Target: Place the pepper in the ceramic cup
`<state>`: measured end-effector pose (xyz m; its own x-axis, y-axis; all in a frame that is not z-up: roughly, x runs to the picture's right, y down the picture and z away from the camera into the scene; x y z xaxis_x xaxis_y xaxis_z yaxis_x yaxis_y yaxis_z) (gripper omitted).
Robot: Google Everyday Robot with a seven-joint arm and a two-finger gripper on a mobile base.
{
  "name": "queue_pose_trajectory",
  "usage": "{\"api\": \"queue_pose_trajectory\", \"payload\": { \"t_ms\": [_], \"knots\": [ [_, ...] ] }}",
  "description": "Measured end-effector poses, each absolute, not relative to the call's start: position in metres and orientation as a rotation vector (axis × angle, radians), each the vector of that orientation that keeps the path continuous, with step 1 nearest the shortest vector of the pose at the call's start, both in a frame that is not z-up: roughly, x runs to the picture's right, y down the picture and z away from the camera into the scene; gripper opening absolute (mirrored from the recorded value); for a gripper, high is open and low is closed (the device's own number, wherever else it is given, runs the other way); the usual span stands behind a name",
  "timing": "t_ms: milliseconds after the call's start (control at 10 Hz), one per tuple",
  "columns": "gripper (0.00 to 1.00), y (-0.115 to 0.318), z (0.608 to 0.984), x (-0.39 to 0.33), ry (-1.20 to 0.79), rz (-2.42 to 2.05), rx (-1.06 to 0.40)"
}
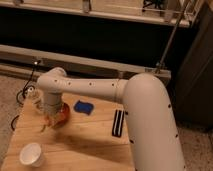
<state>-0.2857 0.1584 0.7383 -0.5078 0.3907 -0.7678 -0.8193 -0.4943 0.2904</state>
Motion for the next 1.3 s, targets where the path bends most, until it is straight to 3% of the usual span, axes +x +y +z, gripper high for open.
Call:
{"api": "queue_pose_trajectory", "payload": {
  "t_ms": [300, 700, 1100, 1300],
  "knots": [
    [0.00, 0.159, 0.738, -0.287, 0.849, 2.049, -0.830],
    [0.00, 0.184, 0.680, -0.346, 0.710, 1.938, -0.979],
    [0.00, 0.217, 0.640, -0.355, 0.677, 1.876, -0.885],
    [0.00, 0.231, 0.627, -0.348, 0.670, 1.886, -0.746]
  ]
}}
